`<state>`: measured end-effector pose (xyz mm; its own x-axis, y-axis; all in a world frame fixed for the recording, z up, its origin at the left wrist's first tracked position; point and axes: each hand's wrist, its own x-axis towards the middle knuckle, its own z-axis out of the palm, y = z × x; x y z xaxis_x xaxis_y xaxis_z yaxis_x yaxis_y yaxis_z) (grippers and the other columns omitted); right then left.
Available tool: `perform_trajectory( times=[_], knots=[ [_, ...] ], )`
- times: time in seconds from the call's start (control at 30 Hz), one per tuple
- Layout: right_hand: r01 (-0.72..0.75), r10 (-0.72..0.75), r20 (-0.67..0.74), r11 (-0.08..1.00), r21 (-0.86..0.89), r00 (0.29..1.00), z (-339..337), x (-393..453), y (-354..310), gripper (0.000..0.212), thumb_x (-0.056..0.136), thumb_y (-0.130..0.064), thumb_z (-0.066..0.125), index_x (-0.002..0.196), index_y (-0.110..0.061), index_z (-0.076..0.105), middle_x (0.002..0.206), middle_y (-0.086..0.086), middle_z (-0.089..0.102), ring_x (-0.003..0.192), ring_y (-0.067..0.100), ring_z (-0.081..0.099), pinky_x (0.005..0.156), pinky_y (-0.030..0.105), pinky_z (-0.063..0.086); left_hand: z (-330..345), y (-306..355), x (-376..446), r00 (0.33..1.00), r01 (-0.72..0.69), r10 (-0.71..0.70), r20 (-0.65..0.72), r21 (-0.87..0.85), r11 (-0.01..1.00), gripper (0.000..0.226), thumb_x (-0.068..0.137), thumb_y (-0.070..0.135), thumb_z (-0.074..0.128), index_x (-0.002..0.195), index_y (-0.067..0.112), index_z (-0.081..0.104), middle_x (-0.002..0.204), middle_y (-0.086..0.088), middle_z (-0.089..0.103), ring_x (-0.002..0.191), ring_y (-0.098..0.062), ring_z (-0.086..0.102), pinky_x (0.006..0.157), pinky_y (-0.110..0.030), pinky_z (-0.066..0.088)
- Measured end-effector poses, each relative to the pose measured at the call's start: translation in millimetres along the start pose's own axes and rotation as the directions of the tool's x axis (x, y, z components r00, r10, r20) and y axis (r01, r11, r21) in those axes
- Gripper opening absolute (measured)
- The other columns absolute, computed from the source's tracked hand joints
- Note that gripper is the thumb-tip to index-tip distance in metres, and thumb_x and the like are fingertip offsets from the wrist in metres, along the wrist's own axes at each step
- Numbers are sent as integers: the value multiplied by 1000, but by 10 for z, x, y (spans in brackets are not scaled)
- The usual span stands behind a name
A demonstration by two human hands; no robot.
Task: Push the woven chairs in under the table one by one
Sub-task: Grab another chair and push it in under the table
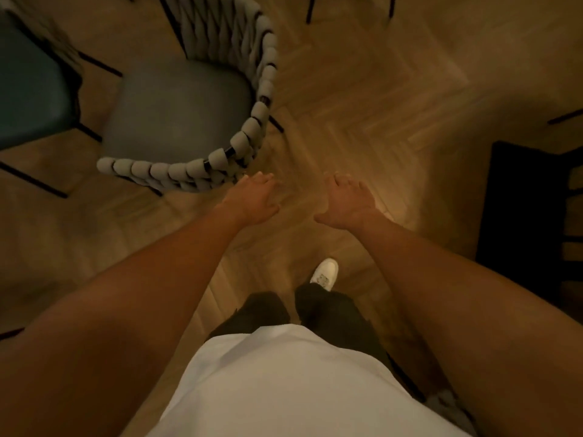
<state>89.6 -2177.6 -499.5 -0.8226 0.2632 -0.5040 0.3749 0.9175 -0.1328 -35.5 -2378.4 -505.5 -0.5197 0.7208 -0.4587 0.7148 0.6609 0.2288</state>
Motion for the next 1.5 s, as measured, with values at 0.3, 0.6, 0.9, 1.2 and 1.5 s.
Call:
perform_trajectory(
  times=[0.3, 0.6, 0.9, 1.2, 1.5],
  knots=[
    [189, -178, 84, 972, -140, 980, -656, 1128, -185, 108, 82, -62, 69, 161, -18, 10, 167, 12, 14, 154, 34, 14, 122, 56, 14, -259, -261, 445, 964, 194, -228, -134, -230, 954, 74, 96, 39, 58, 158, 18, 23, 165, -9, 16, 152, -30, 14, 123, -48, 13],
    [271, -231, 164, 918, -289, 959, -1146, 2277, -508, 107, 91, -50, 64, 161, -26, -13, 167, 9, -22, 155, 34, -13, 124, 58, 3, -471, -617, 1288, 906, 345, -414, -82, -421, 838, 85, 95, 33, 60, 159, 10, 9, 165, -14, 14, 151, -30, 18, 124, -44, 16],
    [509, -454, 245, 669, -542, 857, -1477, 3298, -586, 99, 93, -43, 63, 163, -28, -5, 167, 16, -20, 153, 38, -19, 123, 59, -6, -556, -840, 2039, 853, 460, -494, 167, -689, 561, 81, 87, 36, 69, 153, 12, 29, 148, -12, 46, 132, -29, 48, 106, -37, 42],
    [679, -460, 543, 204, -706, 703, -1704, 4150, -983, 61, 79, -53, 69, 134, -30, 56, 125, 5, 60, 123, 31, 49, 103, 47, 36, -544, -800, 2373, 686, 674, -697, 208, -543, 501, 43, 86, 35, 66, 125, 19, 58, 110, -4, 65, 87, -20, 60, 70, -35, 47],
    [692, -492, 533, 226, -686, 689, -1701, 4075, -832, 45, 74, -54, 65, 109, -25, 63, 100, 3, 62, 100, 27, 57, 93, 45, 37, -683, -638, 2319, 685, 674, -706, 180, -524, 520, 51, 87, 32, 64, 136, 21, 56, 111, -6, 67, 89, -24, 64, 75, -37, 54]
  ],
)
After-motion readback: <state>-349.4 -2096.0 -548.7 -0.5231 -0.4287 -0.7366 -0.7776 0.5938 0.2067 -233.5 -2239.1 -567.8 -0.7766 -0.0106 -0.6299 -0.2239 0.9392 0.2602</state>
